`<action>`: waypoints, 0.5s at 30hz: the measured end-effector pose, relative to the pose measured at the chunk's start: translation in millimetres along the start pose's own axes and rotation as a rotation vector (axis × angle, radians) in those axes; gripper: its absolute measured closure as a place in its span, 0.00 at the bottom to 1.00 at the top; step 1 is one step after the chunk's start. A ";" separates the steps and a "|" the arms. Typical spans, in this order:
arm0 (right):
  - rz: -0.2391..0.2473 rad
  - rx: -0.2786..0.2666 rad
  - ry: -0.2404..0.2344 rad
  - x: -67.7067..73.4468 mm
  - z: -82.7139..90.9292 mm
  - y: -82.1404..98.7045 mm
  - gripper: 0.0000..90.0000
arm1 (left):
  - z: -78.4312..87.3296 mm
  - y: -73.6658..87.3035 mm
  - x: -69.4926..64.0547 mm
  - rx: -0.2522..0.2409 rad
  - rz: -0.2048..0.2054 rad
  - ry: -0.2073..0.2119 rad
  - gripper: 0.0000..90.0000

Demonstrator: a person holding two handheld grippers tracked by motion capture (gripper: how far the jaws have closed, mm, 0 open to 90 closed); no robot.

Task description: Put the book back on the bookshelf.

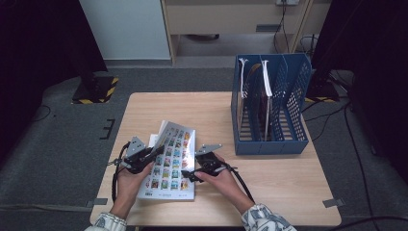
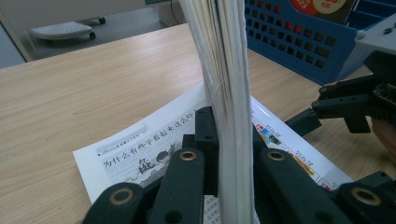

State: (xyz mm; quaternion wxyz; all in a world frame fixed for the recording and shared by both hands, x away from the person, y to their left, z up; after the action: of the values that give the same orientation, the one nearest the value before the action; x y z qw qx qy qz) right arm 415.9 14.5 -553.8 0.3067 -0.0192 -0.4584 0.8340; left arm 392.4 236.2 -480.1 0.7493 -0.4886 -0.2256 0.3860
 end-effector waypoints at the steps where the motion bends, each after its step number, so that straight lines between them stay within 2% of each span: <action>1: 0.000 0.001 -0.007 -0.4 0.3 0.1 0.10 | 1.1 -0.7 -0.6 -0.005 0.004 0.004 0.93; 7: -0.016 0.019 -0.072 4.4 -3.2 2.0 0.10 | 2.0 -0.9 -1.6 -0.023 0.010 0.012 0.93; 9: -0.023 0.022 -0.069 4.2 -3.8 2.0 0.10 | 0.2 1.2 1.1 -0.019 0.026 0.016 0.93; 11: -0.024 0.023 -0.065 4.1 -3.9 1.8 0.10 | -2.7 4.6 6.5 -0.013 0.059 0.023 0.93; 15: -0.026 0.027 -0.061 4.1 -4.3 1.7 0.10 | -11.6 13.5 15.1 0.031 0.094 -0.004 0.92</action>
State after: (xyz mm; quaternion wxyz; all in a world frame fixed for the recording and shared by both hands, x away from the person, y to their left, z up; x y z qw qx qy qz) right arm 413.1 19.2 -556.6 0.3035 0.0164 -0.4565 0.8362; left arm 404.9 244.8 -497.7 0.7371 -0.4864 -0.1980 0.4253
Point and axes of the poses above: each handheld gripper's, and its own axes: z roughly backward along the jaws, y roughly out of its underside, x roughly to its left, the point moved 3 cm from there along -z, roughly forward along the jaws, and after that the axes turned 1 degree about z, right-handed, at the moved point
